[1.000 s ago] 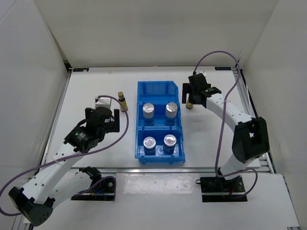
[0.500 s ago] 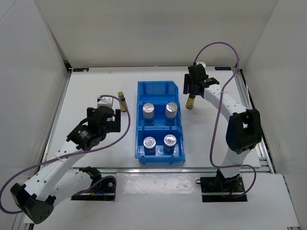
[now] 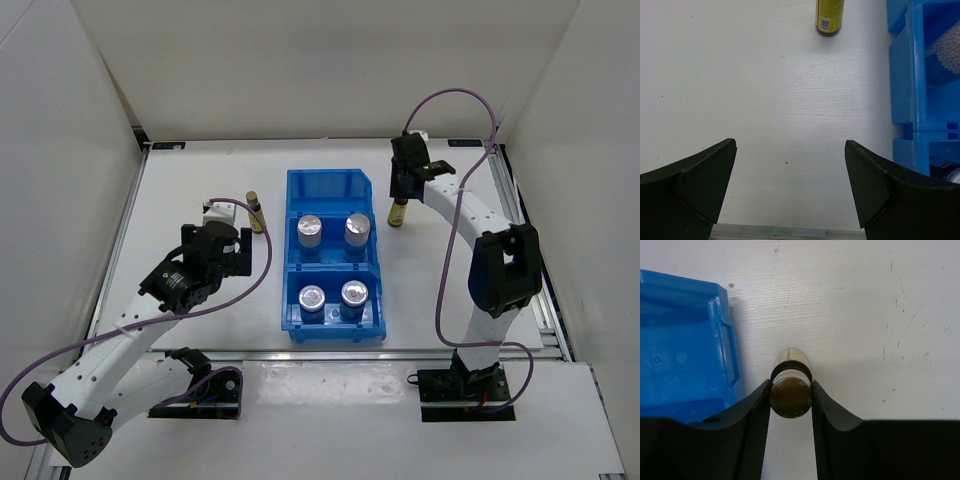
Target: Organize the condiment bottles
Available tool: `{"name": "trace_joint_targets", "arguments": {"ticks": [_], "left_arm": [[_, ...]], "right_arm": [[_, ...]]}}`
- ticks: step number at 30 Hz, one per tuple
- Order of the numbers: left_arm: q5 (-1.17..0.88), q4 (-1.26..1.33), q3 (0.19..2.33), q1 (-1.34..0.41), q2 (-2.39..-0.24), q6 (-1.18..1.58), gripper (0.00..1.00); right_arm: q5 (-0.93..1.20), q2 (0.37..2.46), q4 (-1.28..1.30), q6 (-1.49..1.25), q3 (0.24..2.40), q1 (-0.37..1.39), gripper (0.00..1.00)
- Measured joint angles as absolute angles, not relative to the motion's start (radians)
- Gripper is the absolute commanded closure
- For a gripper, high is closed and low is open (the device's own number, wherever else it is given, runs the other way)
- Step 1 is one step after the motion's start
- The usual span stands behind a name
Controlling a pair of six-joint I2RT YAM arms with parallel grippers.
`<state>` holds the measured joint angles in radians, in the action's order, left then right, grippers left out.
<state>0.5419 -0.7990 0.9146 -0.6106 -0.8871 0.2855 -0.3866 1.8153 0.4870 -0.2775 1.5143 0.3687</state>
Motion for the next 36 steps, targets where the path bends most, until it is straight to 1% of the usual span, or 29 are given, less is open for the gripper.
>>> {"name": "trace_joint_targets", "arguments": {"ticks": [5,6,10,13,19,27,36], "left_arm": [[0.542,-0.799,0.915,-0.611,-0.888,0.286,0.0],[0.542,-0.799,0.915,-0.611,-0.887,0.286,0.0],[0.542,-0.799,0.915,-0.611,-0.887,0.286,0.0],[0.542,-0.799,0.915,-0.611,-0.888,0.285,0.0],[0.542,-0.799,0.915,-0.611,-0.888,0.285,0.0],[0.542,-0.799,0.915,-0.611,-0.888,0.286,0.0],[0.542,-0.799,0.915,-0.611,-0.888,0.286,0.0]], "right_arm": [[-0.382,1.824,0.503,-0.279,1.53,0.369,0.8],[-0.382,1.824,0.508,-0.279,1.533,0.369,0.86],[-0.381,1.824,0.559,-0.278,1.56,0.369,0.96],[-0.385,1.824,0.604,-0.274,1.615,0.374,1.0],[-0.424,1.824,0.638,-0.244,1.776,0.419,1.0],[-0.387,1.866,0.652,-0.217,1.977,0.506,1.0],[-0.324,2.03,0.658,-0.199,2.022,0.57,1.0]]}}
